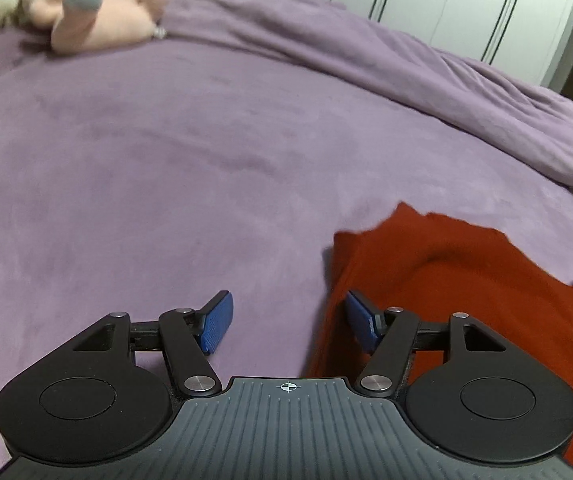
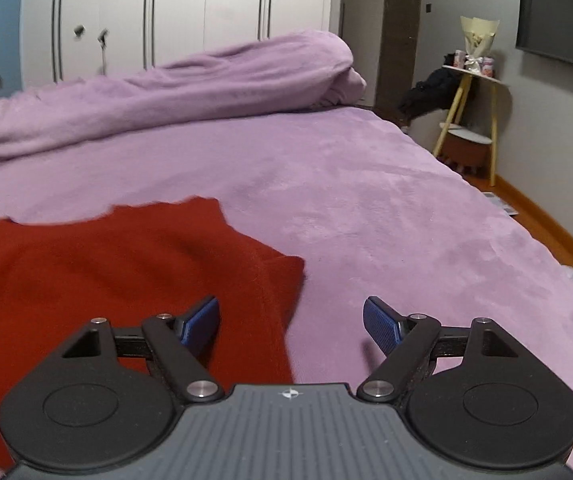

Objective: Fold small clothes

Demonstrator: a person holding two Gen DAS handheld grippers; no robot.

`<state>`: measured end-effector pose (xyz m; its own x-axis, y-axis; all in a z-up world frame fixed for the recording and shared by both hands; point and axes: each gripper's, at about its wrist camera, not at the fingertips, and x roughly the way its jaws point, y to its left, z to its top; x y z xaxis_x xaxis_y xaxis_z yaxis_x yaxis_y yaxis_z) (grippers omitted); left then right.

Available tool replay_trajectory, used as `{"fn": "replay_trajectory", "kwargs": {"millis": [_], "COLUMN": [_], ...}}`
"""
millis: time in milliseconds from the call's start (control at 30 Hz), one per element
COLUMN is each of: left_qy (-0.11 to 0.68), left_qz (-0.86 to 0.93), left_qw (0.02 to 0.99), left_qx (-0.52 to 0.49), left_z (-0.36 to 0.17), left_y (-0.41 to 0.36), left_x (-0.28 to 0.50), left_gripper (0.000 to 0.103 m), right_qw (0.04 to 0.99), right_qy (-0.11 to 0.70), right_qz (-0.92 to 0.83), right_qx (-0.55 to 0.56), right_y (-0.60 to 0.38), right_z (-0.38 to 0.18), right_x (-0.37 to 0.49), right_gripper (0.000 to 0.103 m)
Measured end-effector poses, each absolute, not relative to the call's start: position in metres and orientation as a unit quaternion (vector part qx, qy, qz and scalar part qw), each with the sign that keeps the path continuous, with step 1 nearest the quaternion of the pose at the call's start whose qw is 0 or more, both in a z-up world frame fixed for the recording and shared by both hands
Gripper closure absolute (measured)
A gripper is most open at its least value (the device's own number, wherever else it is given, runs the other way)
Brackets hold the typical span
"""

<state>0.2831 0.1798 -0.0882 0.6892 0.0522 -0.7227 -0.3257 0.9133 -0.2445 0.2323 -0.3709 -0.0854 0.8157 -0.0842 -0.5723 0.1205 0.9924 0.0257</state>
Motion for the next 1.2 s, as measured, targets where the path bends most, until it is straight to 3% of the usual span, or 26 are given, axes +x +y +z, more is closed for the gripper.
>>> {"fn": "replay_trajectory", "kwargs": {"millis": [367, 467, 567, 733, 900, 1033, 1100, 1200], "left_qy": [0.442, 0.448, 0.446, 0.441, 0.439, 0.436, 0.434, 0.432], "left_qz": [-0.034, -0.058, -0.054, -0.057, -0.063, -0.069, -0.068, -0.066], "left_qw": [0.821, 0.796, 0.778, 0.766, 0.761, 0.766, 0.762, 0.755], "left_qx": [-0.359, -0.403, -0.439, -0.464, -0.473, -0.467, -0.475, -0.489], "left_z": [-0.104, -0.113, -0.125, -0.134, -0.138, -0.140, -0.142, -0.145], "left_y": [0.199, 0.205, 0.214, 0.222, 0.227, 0.227, 0.227, 0.228], "left_x": [0.253, 0.257, 0.263, 0.272, 0.276, 0.276, 0.278, 0.281], "left_gripper": [0.037, 0.037, 0.048, 0.057, 0.065, 0.063, 0.057, 0.060], "right_qw": [0.923, 0.911, 0.905, 0.904, 0.911, 0.913, 0.915, 0.919], "right_qy": [0.353, 0.377, 0.393, 0.399, 0.396, 0.390, 0.384, 0.378], "right_qz": [0.085, 0.088, 0.082, 0.107, 0.090, 0.093, 0.095, 0.094], "right_qx": [0.125, 0.139, 0.145, 0.113, 0.069, 0.078, 0.075, 0.068], "right_y": [-0.299, -0.294, -0.295, -0.282, -0.263, -0.267, -0.268, -0.266], "right_z": [-0.071, -0.081, -0.089, -0.096, -0.097, -0.096, -0.097, -0.099], "right_x": [0.176, 0.181, 0.184, 0.188, 0.185, 0.182, 0.181, 0.180], "right_gripper": [0.019, 0.029, 0.030, 0.004, 0.004, 0.004, 0.004, 0.004]}}
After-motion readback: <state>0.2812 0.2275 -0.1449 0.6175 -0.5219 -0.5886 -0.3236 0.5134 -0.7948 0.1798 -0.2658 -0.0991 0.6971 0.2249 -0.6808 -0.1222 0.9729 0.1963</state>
